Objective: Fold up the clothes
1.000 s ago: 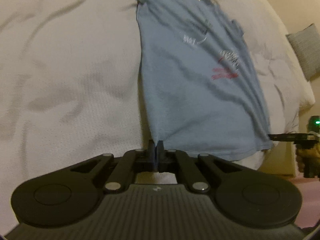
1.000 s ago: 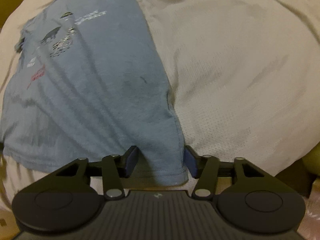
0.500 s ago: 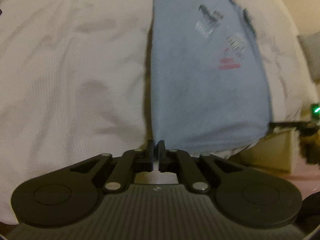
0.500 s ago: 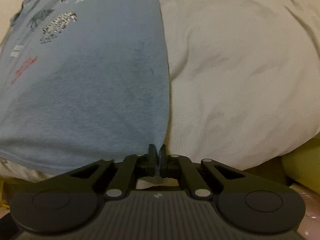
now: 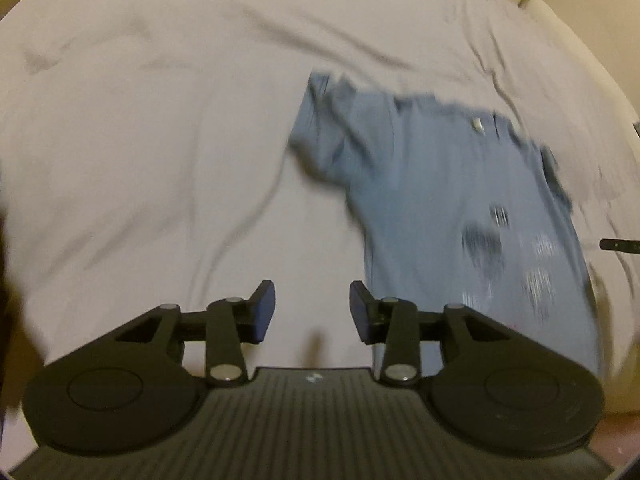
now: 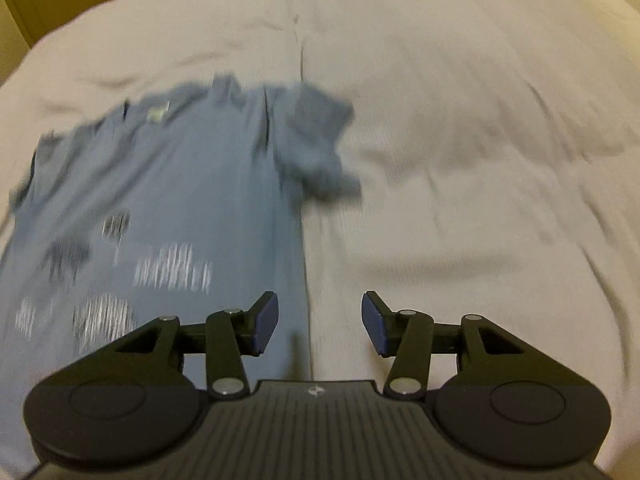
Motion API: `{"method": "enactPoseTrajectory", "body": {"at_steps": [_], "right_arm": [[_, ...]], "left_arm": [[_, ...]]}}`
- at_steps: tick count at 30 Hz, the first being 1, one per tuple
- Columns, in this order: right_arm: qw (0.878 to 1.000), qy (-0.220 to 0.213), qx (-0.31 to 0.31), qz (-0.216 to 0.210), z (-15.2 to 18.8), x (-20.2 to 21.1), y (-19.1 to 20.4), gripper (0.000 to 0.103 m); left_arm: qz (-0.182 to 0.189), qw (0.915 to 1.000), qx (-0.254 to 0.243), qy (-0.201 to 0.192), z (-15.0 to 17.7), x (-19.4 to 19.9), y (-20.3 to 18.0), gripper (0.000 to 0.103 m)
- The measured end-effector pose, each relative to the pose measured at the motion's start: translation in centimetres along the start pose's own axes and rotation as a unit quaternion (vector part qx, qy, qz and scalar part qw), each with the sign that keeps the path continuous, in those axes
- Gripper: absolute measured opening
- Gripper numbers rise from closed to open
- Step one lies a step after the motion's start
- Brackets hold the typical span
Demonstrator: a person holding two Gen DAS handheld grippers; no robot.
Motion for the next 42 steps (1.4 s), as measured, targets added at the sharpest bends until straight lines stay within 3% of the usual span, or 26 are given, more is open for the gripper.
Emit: {"method": "enactPoseTrajectory", "body": {"at_steps": [3,5,7,11,12,13,14,15,16,20,24,27,29,31,33,34,36,37,38,42], "right_arm": [[0.999,-0.01,0.031,-0.008,-4.8,-2.1,-0.5,0.049],[0.998,-0.019,0.05,-0.011,-7.4,-2.9,-0.7,0.049],[0.998,-0.025,0.061,-0.021,-9.3,-3.6,-0.3,0.049],[0.995,-0.026,0.087,-0.044,-11.5,-4.7,2.0,0.049],[0.994,-0.027,0.096,-0.053,-11.9,-4.9,3.1,0.049],[0.992,-0.028,0.105,-0.062,-12.3,-5.0,4.1,0.049],[0.99,-0.029,0.116,-0.071,-12.8,-5.1,5.4,0.049],[0.987,-0.028,0.133,-0.085,-13.5,-5.3,7.5,0.049],[0.983,-0.028,0.151,-0.099,-14.1,-5.5,9.5,0.049],[0.963,-0.027,0.221,-0.153,-16.6,-6.1,17.7,0.049],[0.934,-0.035,0.297,-0.194,-19.3,-7.6,27.0,0.049],[0.924,-0.027,0.33,-0.19,-19.4,-8.7,30.2,0.049],[0.917,-0.022,0.352,-0.187,-19.4,-9.4,32.4,0.049],[0.909,-0.017,0.373,-0.185,-19.5,-10.2,34.5,0.049],[0.901,-0.011,0.395,-0.182,-19.5,-10.9,36.7,0.05],[0.896,-0.009,0.405,-0.18,-19.5,-11.3,37.7,0.05],[0.887,-0.003,0.426,-0.177,-19.6,-12.0,39.9,0.05],[0.882,-0.001,0.436,-0.176,-19.6,-12.4,40.9,0.05],[0.877,0.002,0.447,-0.174,-19.6,-12.7,42.0,0.05],[0.858,0.012,0.485,-0.168,-19.7,-14.1,46.1,0.05]], "left_arm": [[-0.015,0.9996,-0.016,-0.02,-5.7,-3.7,-1.5,0.043],[-0.029,0.999,-0.018,-0.03,-8.9,-6.0,-1.7,0.054],[-0.045,0.9986,-0.017,-0.021,-10.8,-8.5,-1.4,0.06],[-0.069,0.9975,-0.01,-0.004,-13.2,-12.6,-0.6,0.06],[-0.068,0.9977,-0.003,0.0,-13.4,-13.2,-0.3,0.058],[-0.06,0.9982,0.006,0.004,-13.0,-13.3,0.1,0.044],[-0.051,0.9985,0.016,0.008,-12.7,-13.3,0.4,0.015],[-0.039,0.9988,0.026,0.016,-12.4,-13.5,0.7,0.0],[-0.028,0.9988,0.038,0.016,-12.1,-13.2,1.1,0.0],[-0.012,0.9954,0.084,-0.045,-10.8,-10.0,2.7,0.0],[0.007,0.9896,0.126,-0.069,-9.0,-8.6,3.7,0.0],[0.027,0.9852,0.146,-0.084,-7.6,-8.3,4.6,0.016],[0.051,0.9848,0.139,-0.091,-6.7,-8.1,4.5,0.045],[0.068,0.9884,0.105,-0.086,-6.0,-8.4,3.4,0.067],[0.077,0.9904,0.083,-0.079,-5.7,-9.5,2.4,0.069],[0.08,0.9897,0.089,-0.079,-5.8,-10.0,2.4,0.068],[0.084,0.9881,0.101,-0.08,-5.9,-11.1,2.3,0.049],[0.083,0.9866,0.115,-0.08,-5.9,-11.4,2.7,0.018],[0.072,0.9844,0.134,-0.088,-5.8,-11.2,3.5,0.001],[0.077,0.9658,0.208,-0.134,-4.3,-9.3,5.7,0.002]]}}
Point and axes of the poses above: each gripper's, at about its wrist camera, not at the fingertips, and x roughly against the way its jaws point, y to its left, z to its underside, the point moved 8 cm from there along -x, roughly the way its jaws point, and after that the axes turned 7 degrees about y, right-handed, at the moved point
